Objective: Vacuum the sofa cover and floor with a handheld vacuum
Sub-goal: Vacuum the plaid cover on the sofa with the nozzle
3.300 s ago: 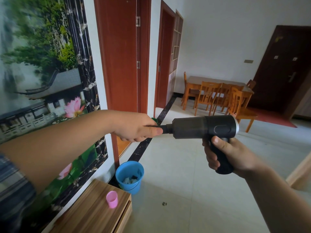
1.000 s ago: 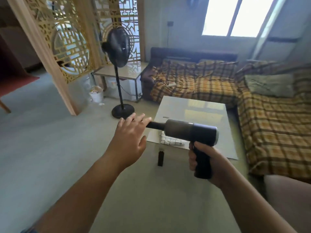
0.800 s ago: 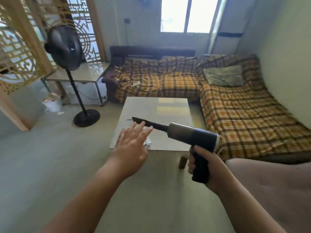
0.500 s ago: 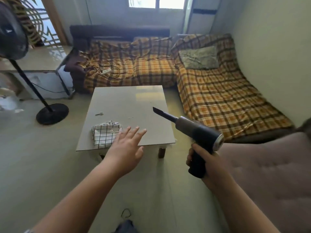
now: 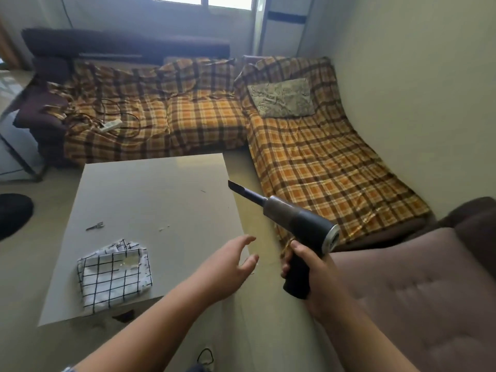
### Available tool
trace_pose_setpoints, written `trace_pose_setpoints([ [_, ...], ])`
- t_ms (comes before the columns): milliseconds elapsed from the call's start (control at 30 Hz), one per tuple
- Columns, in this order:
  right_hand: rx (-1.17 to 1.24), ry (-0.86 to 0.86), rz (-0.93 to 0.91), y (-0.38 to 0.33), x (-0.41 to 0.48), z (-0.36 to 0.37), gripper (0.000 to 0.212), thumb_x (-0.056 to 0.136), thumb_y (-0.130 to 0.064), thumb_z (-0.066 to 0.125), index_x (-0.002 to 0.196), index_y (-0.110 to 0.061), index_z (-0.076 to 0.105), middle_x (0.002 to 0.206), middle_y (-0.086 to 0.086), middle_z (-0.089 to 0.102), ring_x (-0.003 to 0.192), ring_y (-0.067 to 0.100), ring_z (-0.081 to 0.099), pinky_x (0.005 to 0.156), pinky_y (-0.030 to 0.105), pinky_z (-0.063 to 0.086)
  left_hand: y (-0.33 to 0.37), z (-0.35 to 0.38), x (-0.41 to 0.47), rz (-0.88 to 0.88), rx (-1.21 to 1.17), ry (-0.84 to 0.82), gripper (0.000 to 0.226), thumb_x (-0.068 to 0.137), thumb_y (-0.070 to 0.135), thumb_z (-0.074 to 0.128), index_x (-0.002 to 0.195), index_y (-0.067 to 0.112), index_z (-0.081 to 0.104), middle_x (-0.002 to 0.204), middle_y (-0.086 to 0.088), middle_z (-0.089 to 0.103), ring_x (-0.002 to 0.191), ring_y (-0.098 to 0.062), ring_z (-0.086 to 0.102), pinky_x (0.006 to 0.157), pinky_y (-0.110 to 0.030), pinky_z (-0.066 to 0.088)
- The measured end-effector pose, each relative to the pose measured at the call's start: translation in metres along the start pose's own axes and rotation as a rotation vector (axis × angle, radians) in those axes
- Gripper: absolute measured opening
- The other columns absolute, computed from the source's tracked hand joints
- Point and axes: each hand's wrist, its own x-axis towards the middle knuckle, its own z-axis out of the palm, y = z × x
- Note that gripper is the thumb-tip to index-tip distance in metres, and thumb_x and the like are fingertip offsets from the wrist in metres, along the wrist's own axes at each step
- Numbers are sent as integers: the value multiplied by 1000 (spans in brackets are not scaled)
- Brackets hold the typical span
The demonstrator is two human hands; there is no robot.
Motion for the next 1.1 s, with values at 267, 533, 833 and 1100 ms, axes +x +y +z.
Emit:
trace_pose_setpoints([
  [267, 7, -43, 71, -36, 93, -30, 25, 75, -19, 71, 92, -4, 62, 74, 18, 57, 62, 27, 58, 60, 35, 52, 26, -42, 136, -114, -557, 95, 29, 104, 35, 41, 127, 19, 51, 120, -2, 65, 105, -15, 65, 93, -40, 55],
  [533, 68, -155, 170, -89, 231, -129, 55, 58, -19, 84, 103, 3, 59, 70, 19, 55, 58, 28, 55, 55, 35, 50, 68, -12, 292, -170, -513, 176, 26, 104, 34, 43, 123, 19, 53, 111, -3, 67, 97, -19, 69, 85, -40, 58],
  [833, 6, -313, 277, -176, 381, -209, 76, 37, -24, 100, 95, 8, 63, 68, 23, 54, 52, 30, 55, 48, 34, 49, 122, -7, 425, -473, -1194, 239, 27, 102, 31, 48, 118, 12, 59, 120, -15, 65, 110, -31, 64, 85, -43, 55],
  [1100, -295, -497, 295, -202, 498, -183, 68, 60, -9, 86, 120, 1, 56, 81, 19, 61, 67, 31, 62, 62, 41, 56, 94, -52, 500, -613, -1450, 492, 40, 105, 31, 42, 126, 0, 55, 120, -18, 66, 110, -30, 63, 79, -41, 53],
])
